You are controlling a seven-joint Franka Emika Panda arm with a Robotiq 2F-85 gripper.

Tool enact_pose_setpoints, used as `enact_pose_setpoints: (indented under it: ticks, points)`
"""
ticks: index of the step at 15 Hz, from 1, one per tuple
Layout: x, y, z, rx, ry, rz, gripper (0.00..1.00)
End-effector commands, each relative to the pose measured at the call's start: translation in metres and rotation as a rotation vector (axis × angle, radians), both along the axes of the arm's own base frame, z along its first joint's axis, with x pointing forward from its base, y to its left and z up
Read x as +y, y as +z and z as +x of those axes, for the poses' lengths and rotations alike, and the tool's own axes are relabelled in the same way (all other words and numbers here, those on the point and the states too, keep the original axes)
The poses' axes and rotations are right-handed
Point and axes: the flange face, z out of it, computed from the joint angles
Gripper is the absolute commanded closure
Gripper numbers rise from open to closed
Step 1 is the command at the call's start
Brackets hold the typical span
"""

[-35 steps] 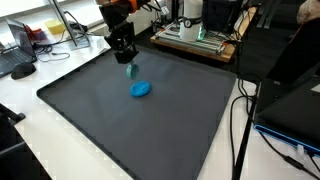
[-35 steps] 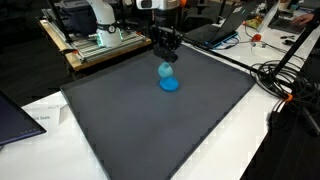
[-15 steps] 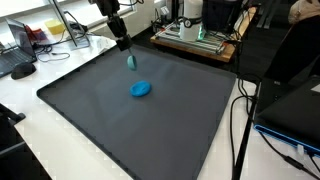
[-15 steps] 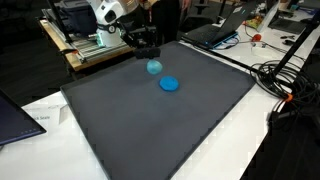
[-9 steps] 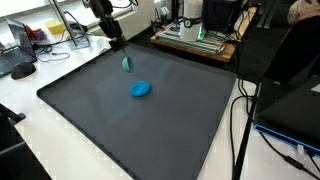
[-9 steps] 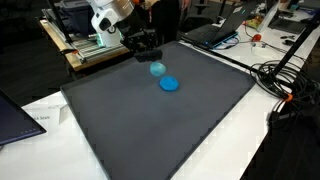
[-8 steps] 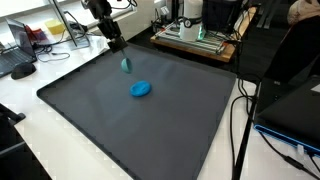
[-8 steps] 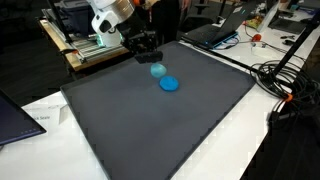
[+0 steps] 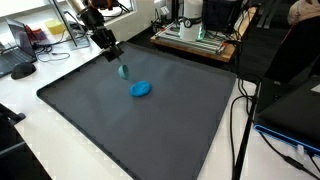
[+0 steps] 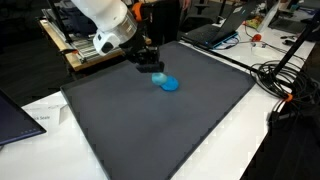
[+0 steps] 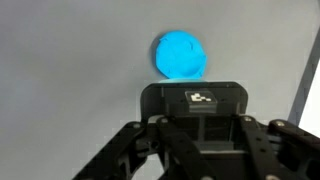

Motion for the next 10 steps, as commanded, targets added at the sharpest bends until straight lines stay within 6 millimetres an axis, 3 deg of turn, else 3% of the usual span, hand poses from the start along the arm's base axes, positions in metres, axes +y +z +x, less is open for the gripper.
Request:
enact_pose_setpoints:
  ticks: [1, 7, 10]
  points:
    - [-0.022, -0.005, 0.014, 0.027, -0.024, 0.084, 0.78]
    - [-0.048, -0.028, 0.026, 0.102, -0.037, 0.186, 0.78]
    - [-0.048, -0.03, 0.03, 0.123, -0.047, 0.208, 0.78]
